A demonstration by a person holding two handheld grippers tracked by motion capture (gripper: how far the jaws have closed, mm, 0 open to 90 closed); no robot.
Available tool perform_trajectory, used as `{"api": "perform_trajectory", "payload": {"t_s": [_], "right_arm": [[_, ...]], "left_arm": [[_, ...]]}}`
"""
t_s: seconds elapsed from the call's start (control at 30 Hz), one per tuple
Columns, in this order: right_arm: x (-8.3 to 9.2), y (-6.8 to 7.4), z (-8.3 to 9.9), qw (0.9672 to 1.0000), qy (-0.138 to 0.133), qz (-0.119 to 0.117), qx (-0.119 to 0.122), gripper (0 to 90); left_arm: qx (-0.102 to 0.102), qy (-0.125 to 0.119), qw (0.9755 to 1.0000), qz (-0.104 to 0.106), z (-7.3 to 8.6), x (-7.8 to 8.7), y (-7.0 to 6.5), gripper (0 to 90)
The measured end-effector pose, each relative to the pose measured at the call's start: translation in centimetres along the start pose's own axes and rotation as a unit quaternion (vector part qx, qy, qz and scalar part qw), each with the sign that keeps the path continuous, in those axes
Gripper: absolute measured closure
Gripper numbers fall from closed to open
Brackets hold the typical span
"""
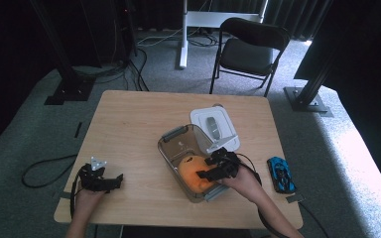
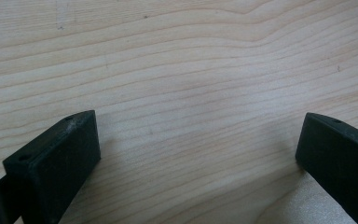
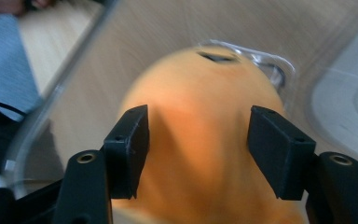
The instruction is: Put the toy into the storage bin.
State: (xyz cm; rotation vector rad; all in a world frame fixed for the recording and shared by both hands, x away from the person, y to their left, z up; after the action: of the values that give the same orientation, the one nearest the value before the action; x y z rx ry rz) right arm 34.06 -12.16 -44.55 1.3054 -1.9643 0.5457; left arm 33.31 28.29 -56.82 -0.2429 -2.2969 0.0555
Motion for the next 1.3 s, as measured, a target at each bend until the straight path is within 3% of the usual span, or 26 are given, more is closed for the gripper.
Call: {"api": "perform_trajectory", "payload": {"t_s": [0.2, 0.27, 0.33, 0.53, 0.57, 0.9, 1.1, 1.3], "right_arm": [[1.0, 0.1, 0.0, 0.9999, -0.008, 0.001, 0.008, 30.9], [1.3, 0.1, 0.0, 0.9996, -0.013, 0.019, 0.013, 28.6], [1.6, 0.2, -0.1, 0.9995, -0.018, 0.019, 0.015, 26.9], [2.5, -0.1, -0.2, 0.9990, -0.039, 0.023, 0.002, 23.4], [3.2, -0.4, -0.1, 0.9982, -0.052, 0.029, 0.000, 21.2], [4.7, -1.4, 0.9, 0.9961, -0.073, 0.045, -0.024, 11.9], [5.4, -1.9, 1.6, 0.9945, -0.080, 0.055, -0.039, 12.2], [6.3, -2.8, 3.2, 0.9910, -0.085, 0.083, -0.062, 13.4]], "left_arm": [[0.000, 0.000, 1.0000, 0.000, 0.0, 0.0, 0.0, 0.1], [0.000, 0.000, 1.0000, 0.000, 0.0, 0.0, 0.0, 0.2], [0.000, 0.000, 1.0000, 0.000, 0.0, 0.0, 0.0, 0.1], [0.000, 0.001, 1.0000, 0.000, 0.0, 0.0, 0.0, 0.1], [-0.001, 0.001, 1.0000, 0.000, 0.0, 0.0, 0.0, 0.1], [0.000, 0.001, 1.0000, 0.000, 0.0, 0.0, 0.0, 0.1], [-0.001, 0.001, 1.0000, 0.000, 0.0, 0.0, 0.0, 0.1], [0.000, -0.001, 1.0000, 0.000, 0.0, 0.0, 0.0, 0.2]]}}
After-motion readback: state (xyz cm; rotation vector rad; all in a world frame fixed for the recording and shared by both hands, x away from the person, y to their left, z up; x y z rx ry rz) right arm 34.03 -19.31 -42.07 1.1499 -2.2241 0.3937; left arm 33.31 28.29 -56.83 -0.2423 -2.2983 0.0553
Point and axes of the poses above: each handheld gripper's, and its own axes: x roughly backward along the jaws, z roughly out of its underside, y roughly to its left, the point moved 3 cm from there along -x, roughly forward along the jaws, and after that the axes turned 11 degrees about x, right-handed, at the moved point
